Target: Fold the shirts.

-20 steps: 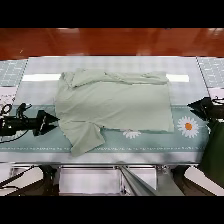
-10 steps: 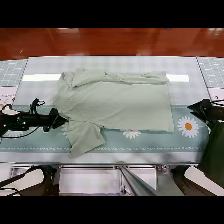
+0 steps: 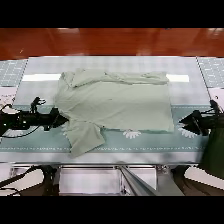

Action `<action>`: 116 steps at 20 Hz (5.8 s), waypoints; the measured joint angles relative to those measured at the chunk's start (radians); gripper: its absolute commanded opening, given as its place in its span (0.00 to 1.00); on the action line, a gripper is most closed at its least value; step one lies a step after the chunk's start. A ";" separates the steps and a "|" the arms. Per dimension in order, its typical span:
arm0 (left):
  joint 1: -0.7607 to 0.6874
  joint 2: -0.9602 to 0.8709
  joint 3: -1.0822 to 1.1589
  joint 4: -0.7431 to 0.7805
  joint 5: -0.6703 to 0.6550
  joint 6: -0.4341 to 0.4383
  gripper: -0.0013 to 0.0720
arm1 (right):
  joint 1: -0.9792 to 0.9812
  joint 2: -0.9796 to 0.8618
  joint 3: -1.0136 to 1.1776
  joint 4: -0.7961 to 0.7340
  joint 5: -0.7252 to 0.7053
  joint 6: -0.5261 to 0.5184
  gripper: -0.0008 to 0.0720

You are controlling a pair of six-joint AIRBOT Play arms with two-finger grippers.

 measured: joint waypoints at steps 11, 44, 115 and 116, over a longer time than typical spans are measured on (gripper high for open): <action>0.000 0.000 0.000 0.000 0.006 0.002 0.04 | 0.223 -0.100 0.004 0.087 -0.065 -0.005 0.27; 0.169 0.780 1.198 0.160 -0.044 -0.129 0.04 | 0.290 0.603 1.288 -0.177 0.054 0.188 0.05; 0.032 -0.111 0.591 0.379 -0.253 -0.126 0.71 | 0.230 -0.346 0.799 0.005 0.058 0.133 0.57; 0.057 -0.055 0.509 0.370 -0.245 -0.122 0.71 | 0.206 -0.296 0.711 0.006 0.036 0.120 0.57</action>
